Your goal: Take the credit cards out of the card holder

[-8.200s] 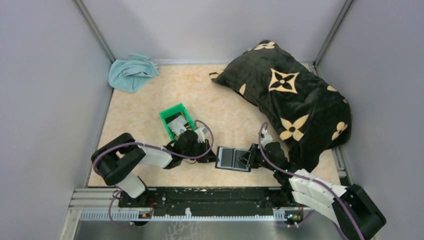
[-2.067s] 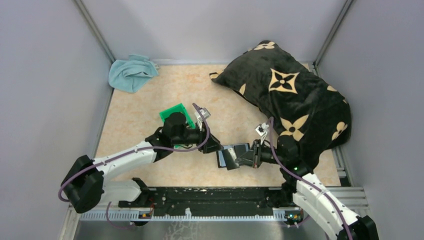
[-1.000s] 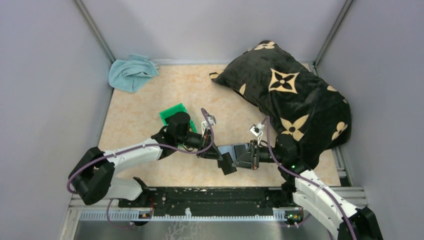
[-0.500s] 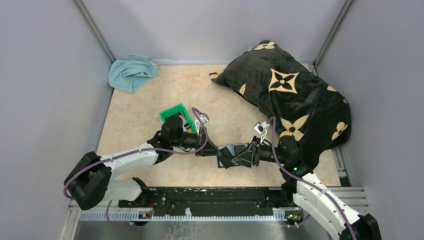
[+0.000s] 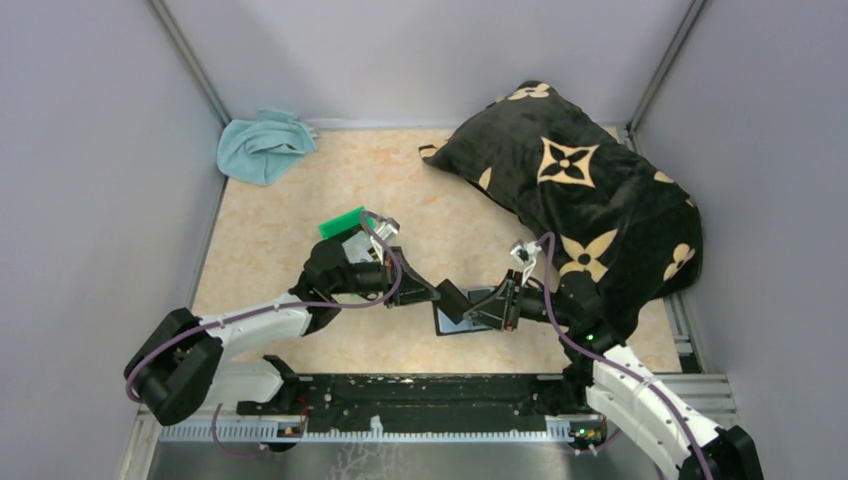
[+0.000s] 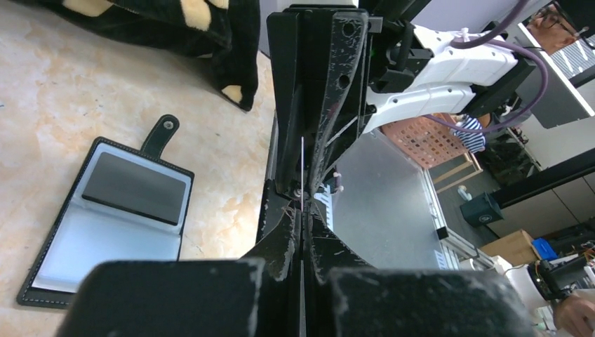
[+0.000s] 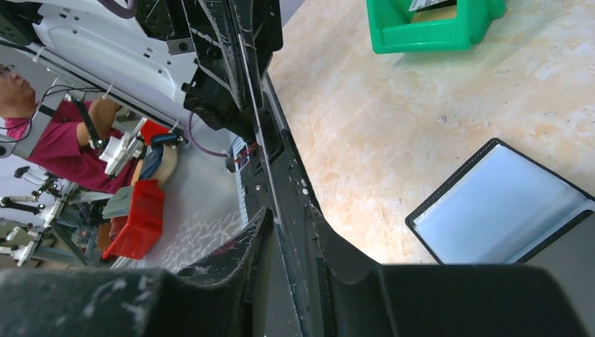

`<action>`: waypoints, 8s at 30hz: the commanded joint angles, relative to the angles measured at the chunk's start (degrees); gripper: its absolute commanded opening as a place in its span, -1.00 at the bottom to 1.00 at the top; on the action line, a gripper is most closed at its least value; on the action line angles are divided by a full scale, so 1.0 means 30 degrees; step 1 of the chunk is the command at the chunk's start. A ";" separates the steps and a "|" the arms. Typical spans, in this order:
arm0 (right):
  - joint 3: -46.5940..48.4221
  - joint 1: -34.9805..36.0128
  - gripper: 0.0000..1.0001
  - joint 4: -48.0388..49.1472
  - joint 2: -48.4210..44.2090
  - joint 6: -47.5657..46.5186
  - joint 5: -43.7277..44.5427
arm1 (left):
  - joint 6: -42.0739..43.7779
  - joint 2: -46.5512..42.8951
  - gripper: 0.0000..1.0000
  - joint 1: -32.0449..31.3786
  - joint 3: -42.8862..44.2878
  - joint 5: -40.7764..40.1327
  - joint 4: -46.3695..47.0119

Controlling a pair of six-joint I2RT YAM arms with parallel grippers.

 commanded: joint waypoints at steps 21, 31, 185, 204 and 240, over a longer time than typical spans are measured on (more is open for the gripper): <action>0.0255 0.0509 -1.00 0.3983 0.0785 0.1091 -0.3211 | 0.1756 -0.0670 -0.31 0.0199 0.0829 0.3965 -0.1072; 0.0866 0.2803 -1.00 0.1740 0.0739 -0.0386 -0.2301 | 0.2045 -0.0489 -0.42 0.0215 0.1236 0.4873 -0.1807; 0.2894 0.4198 -0.04 -0.3745 0.2647 -0.4617 1.0056 | 0.0771 -0.6589 -1.00 0.4993 0.2844 -1.8143 -1.8777; 0.2408 0.4198 -0.05 -0.3334 0.3284 -0.4748 0.9408 | -0.1956 -0.1646 -0.48 0.5449 0.3228 -2.0663 -1.4940; -0.1552 0.2528 -0.66 -0.6878 0.0939 0.1675 1.9092 | -0.5139 0.7366 -0.29 -0.2985 0.1743 -1.1150 -0.0725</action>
